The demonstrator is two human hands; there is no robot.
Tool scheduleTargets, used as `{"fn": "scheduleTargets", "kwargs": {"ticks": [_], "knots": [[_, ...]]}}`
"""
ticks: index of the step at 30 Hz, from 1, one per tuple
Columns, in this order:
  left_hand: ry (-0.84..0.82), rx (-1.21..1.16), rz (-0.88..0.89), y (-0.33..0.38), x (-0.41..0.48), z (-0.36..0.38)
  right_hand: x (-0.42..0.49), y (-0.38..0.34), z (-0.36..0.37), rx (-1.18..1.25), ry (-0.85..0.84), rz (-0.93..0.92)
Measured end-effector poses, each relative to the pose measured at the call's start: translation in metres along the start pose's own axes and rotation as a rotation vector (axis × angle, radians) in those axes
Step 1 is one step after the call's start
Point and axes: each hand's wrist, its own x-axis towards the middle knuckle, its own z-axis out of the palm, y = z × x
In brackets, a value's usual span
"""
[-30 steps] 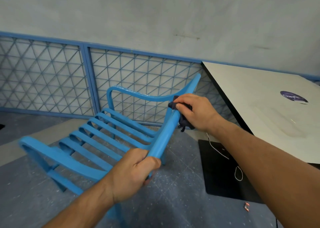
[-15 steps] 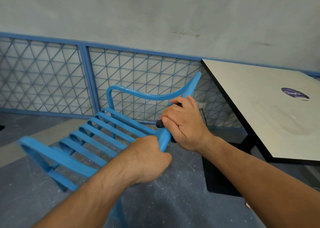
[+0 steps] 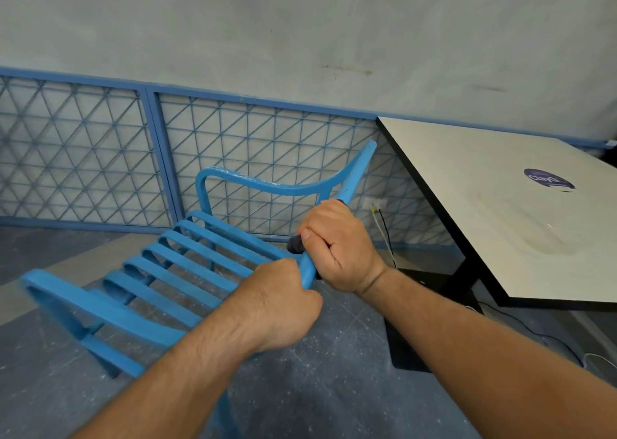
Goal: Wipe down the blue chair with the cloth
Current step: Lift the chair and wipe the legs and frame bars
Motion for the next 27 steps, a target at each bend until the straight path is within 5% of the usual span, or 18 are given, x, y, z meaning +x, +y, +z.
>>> {"fn": "scheduleTargets", "kwargs": {"ticks": [5, 9, 14, 20, 27], "knots": [[0.003, 0.041, -0.04, 0.002, 0.003, 0.002, 0.033, 0.036, -0.011, -0.127, -0.273, 0.11], [0.016, 0.056, -0.065, 0.005, 0.005, 0.002, 0.036, 0.046, -0.008, -0.045, -0.171, 0.252], [0.012, 0.076, -0.041, 0.008, 0.002, 0.0, -0.001, 0.004, 0.005, 0.066, 0.069, 0.173], [-0.038, 0.093, -0.027, 0.003, 0.0, -0.004, 0.006, 0.013, -0.001, 0.029, -0.061, 0.012], [-0.041, 0.143, -0.044, 0.006, 0.001, -0.005, 0.035, 0.079, -0.006, -0.004, -0.049, 0.208]]}}
